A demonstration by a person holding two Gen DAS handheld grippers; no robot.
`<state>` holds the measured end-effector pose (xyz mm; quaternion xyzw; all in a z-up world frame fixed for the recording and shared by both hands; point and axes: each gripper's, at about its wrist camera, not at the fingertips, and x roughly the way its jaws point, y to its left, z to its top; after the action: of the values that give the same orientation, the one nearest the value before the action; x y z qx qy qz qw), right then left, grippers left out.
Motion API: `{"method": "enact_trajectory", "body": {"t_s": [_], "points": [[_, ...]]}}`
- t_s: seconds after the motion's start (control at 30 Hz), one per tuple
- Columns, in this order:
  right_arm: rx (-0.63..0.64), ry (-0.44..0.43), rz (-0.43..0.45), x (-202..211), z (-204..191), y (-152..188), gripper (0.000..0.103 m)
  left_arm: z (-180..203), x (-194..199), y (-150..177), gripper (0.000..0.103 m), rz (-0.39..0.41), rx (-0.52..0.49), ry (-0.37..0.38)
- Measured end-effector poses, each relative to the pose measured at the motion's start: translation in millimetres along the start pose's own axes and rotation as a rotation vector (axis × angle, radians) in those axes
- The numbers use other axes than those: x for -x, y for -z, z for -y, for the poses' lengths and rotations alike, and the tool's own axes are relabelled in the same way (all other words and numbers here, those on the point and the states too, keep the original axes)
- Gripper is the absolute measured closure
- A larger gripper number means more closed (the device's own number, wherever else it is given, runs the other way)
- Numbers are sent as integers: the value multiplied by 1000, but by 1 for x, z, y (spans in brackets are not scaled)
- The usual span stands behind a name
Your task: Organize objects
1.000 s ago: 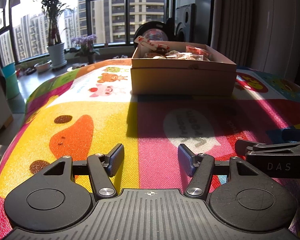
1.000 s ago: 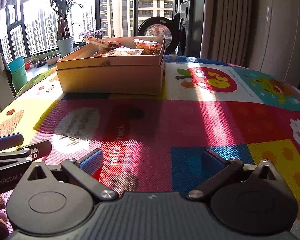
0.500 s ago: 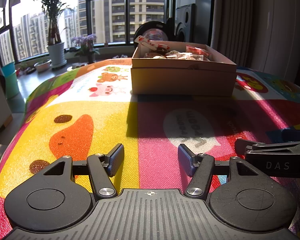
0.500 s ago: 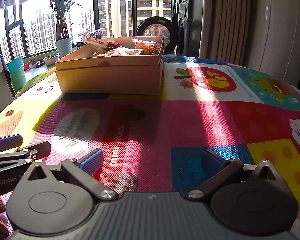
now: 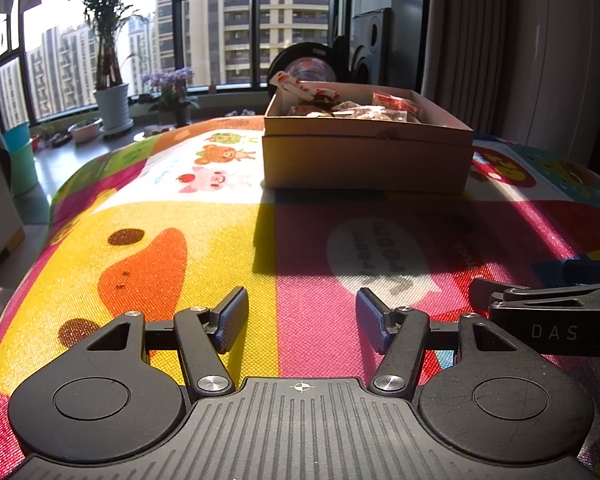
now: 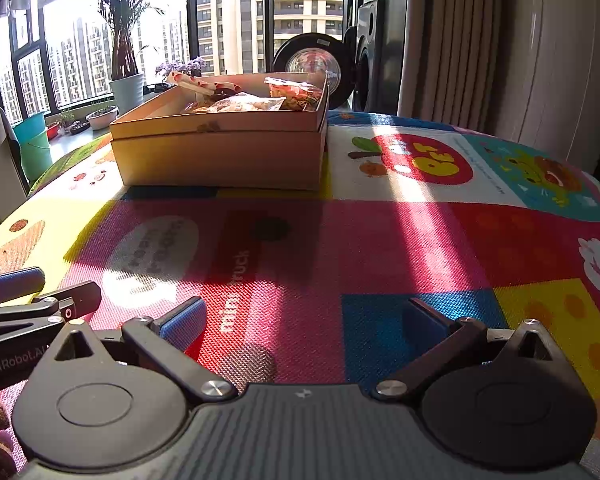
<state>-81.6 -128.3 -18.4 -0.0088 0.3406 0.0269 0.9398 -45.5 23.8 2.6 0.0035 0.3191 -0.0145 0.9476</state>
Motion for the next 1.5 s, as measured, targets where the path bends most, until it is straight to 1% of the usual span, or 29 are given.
{"method": "enact_trajectory", "body": {"t_s": [1.5], "points": [[-2,-1,0,-2,-1,0,0,2,1,0,38,1,2,1]]}}
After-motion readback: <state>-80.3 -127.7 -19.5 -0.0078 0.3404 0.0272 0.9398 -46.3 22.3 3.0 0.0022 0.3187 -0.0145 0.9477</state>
